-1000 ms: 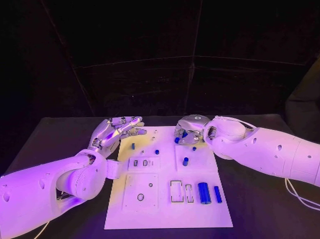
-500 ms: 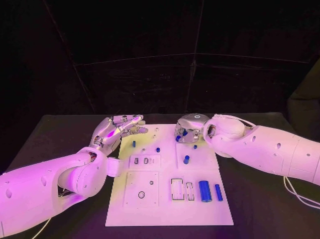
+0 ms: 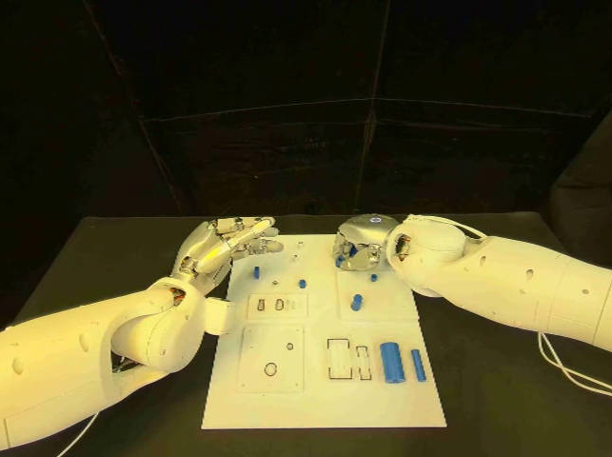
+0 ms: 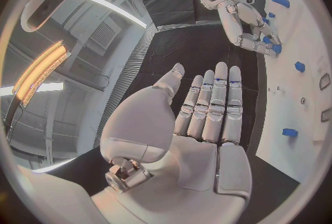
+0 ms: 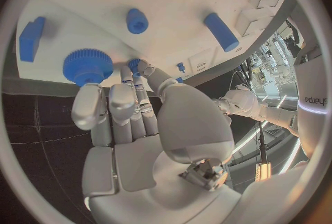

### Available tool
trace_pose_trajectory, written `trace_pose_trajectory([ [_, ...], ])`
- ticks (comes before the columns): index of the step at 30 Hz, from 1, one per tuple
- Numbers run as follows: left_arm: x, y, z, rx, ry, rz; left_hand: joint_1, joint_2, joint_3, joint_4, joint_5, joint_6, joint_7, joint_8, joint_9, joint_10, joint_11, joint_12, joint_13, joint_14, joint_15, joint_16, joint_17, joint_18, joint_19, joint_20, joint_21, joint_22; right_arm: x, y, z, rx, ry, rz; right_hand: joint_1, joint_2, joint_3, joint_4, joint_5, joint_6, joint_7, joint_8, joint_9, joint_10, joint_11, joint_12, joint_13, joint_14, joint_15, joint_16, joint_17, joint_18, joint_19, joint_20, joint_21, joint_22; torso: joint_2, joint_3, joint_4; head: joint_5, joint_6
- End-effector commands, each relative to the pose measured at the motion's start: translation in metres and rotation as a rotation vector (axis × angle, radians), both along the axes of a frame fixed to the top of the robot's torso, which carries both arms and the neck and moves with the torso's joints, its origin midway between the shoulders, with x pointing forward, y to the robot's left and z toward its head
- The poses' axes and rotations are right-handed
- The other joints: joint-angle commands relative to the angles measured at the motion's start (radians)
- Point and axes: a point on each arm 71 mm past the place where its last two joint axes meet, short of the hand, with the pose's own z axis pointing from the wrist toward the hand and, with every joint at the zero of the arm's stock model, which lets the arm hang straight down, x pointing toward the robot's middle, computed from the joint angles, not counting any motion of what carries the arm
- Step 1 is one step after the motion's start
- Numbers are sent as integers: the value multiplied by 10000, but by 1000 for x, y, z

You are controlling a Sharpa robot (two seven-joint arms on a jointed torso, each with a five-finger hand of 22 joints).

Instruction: Assemble the parts on the task board

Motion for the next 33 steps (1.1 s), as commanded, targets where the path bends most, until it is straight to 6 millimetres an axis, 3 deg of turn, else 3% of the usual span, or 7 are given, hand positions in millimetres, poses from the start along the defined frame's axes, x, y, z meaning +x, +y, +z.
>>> trace_pose_trajectory([
  [1,0,-1,2,-41,-75,-198,-95,18,-14,-39,-15,49,24,-27,-17,62,-10,-45,-13,78,25,-51,17,144,78,-4,33,-16,1,1,0,-38,-50,-43,4,43,88,1,-59,84,-4,25,7,70,8,49,14,225,-40,38,6,-116,58,-14,42,18,3,-9,-4,2,3],
  [10,1,-1,2,-28,-59,-206,-114,29,-9,-37,-29,42,31,-43,-18,51,-3,-66,-15,73,30,-72,17,141,87,-4,29,-22,-1,4,10,783,-946,5,10,57,151,25,-83,117,5,24,9,79,10,39,13,208,-39,63,2,-125,81,-14,78,76,2,2,-7,40,29],
  [16,1,0,2,-25,-61,-201,-116,31,-8,-37,-30,42,32,-44,-18,51,-2,-68,-16,73,30,-74,17,141,89,-3,29,-23,-2,7,18,1584,-1741,-113,17,29,212,34,-31,161,29,27,12,103,20,37,14,203,-33,133,66,-141,124,-11,130,162,17,-26,20,58,85],
  [20,2,0,2,-27,-64,-203,-116,31,-8,-37,-30,42,32,-44,-18,51,-2,-68,-16,73,30,-74,17,141,89,-3,29,-23,-1,10,20,1797,-1953,-193,5,9,218,41,-33,170,35,26,12,108,25,36,14,202,-30,148,76,-143,128,-9,139,175,36,-14,27,91,92],
  [33,2,1,3,-28,-88,-200,-123,44,-2,-35,-33,42,33,-50,-17,50,-1,-76,-16,73,31,-83,18,140,93,-3,26,-26,9,30,23,2035,-2128,-224,-76,-64,246,112,-101,168,54,-4,3,92,45,15,5,197,-12,236,148,-150,139,5,174,221,170,-29,145,125,146],
])
